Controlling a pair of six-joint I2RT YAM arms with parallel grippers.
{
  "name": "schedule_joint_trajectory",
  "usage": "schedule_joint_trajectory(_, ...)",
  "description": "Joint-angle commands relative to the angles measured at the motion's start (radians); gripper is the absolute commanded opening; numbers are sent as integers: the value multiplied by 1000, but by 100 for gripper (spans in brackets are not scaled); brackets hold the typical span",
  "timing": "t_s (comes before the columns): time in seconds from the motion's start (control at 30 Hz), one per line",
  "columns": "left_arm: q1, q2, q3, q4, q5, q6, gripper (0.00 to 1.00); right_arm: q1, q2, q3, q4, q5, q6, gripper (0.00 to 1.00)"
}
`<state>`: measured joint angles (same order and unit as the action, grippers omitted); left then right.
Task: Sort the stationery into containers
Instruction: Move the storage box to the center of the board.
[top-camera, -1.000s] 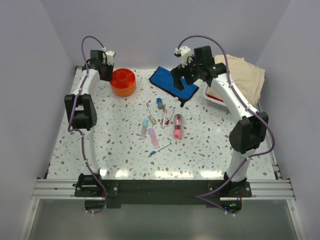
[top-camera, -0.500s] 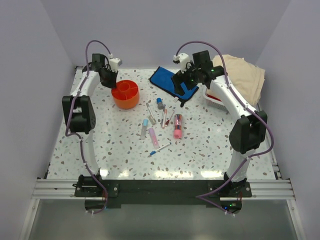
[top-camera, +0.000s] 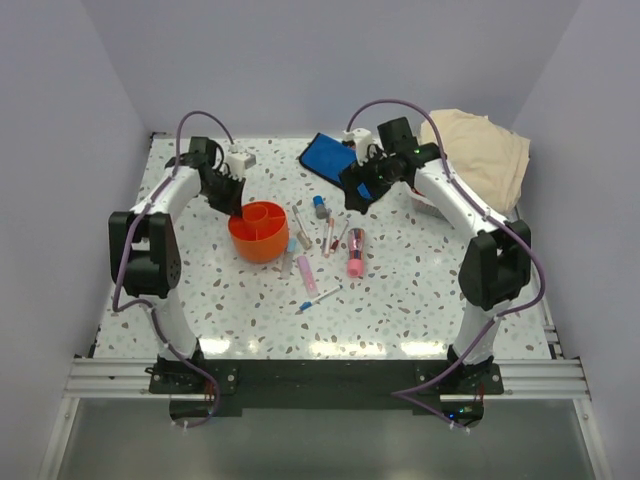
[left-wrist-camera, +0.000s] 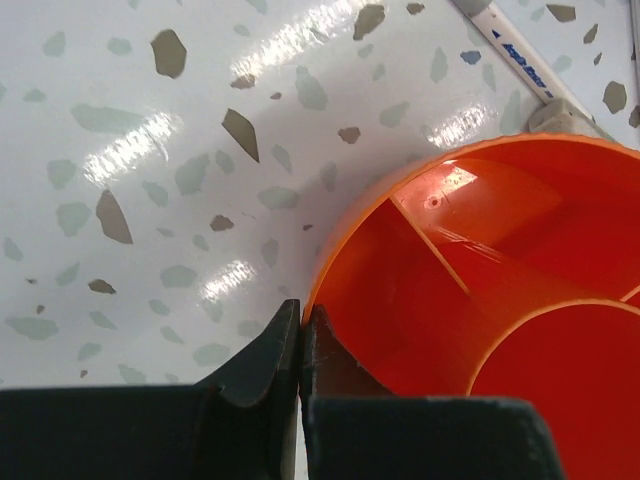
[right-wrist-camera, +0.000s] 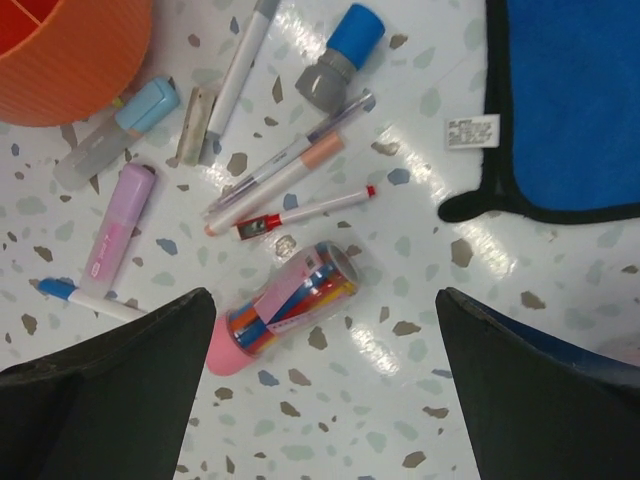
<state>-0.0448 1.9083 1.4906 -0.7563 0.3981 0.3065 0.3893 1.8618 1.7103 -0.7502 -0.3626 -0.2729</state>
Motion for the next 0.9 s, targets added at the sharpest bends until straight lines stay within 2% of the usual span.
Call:
schedule_joint_trajectory(0.0, -18, -100, -46, 55, -57, -69, 4, 77, -81, -81, 25, 114, 118, 95)
schedule_joint_trajectory(0.17, -15, -166, -32, 127, -209, -98, 8, 131, -95, -126, 58, 152, 159, 94)
schedule_joint_trajectory(0.43, -18, -225, -55, 175, -280, -124, 6, 138, -116, -170, 129, 175, 187, 93)
schedule_joint_trajectory(0.53, -20, -258, -128, 218, -259, -142, 2, 144, -125, -198, 169, 172, 216, 91)
schedule_joint_trajectory(0.7, -18, -368, -323, 406, -246, -138, 0, 166, -141, -224, 222, 183, 254, 88)
schedule_joint_trajectory(0.87, -13, -402, -417, 439, -219, -199, 0, 227, -145, -264, 255, 217, 322, 82)
